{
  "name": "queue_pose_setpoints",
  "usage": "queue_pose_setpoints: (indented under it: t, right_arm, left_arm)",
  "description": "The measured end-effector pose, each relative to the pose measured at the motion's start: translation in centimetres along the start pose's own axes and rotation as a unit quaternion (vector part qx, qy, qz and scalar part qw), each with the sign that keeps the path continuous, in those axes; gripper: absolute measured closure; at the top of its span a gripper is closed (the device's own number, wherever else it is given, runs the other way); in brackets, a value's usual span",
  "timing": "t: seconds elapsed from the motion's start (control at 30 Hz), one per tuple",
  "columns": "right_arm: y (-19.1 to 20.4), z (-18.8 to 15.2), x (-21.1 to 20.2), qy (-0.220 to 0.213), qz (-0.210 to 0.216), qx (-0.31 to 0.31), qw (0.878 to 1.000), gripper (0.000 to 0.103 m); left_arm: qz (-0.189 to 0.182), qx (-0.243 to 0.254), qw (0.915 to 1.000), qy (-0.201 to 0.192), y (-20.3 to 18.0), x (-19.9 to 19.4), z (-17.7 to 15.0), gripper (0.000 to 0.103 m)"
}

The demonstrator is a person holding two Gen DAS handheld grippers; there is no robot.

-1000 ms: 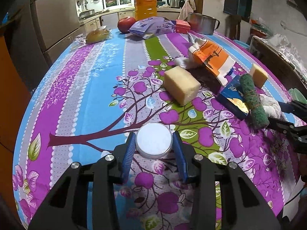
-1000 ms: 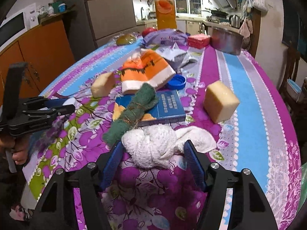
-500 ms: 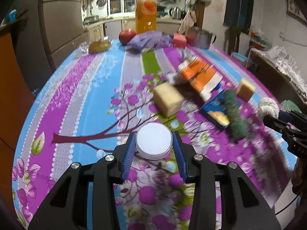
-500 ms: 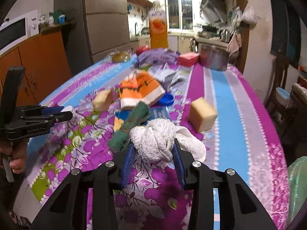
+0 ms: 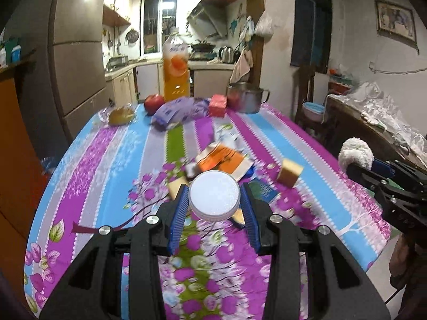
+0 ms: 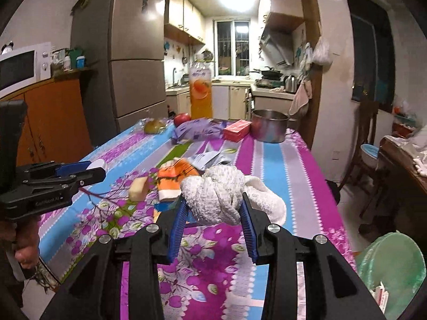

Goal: Collect trash
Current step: 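Lift the lid and cloth and carry them toward the green bin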

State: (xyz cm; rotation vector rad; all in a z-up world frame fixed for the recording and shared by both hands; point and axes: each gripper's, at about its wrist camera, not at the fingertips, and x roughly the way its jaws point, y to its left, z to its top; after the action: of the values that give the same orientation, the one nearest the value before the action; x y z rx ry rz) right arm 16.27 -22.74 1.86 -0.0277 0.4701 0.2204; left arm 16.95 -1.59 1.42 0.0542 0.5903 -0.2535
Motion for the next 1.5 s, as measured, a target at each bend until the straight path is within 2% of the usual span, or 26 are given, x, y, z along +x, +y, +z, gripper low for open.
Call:
queue_pose_setpoints:
  t: [0.27,0.77,1.17,1.5]
  right_arm:
    - [-1.7,1.7,-2.3,-0.014,-0.029,0.01,0.999,0.063]
    - [-7.0,2.9,-5.3,-0.015,-0.071,0.045,0.996,0.063]
    - [-15.1,2.8,-10.4,-0.009,-0.129,0.084,0.988,0.063]
    - [-23.1,0.1,-14.5,0.023,-0.173,0.126,0.977,0.063]
  left_arm:
    - [-0.016,0.007,0.9996,-0.021,-3.8,-0.4,2.0,0.065]
    - [-0.053,0.024,0.9978,-0.03,-10.5,0.4,4.7,0.065]
    - [-0.11,0.062,0.992,-0.012,-18.8,2.3,6.3,0.065]
    - [-0.164,0.11,0.9802,0.012,-27.4,4.2,6.6,0.065]
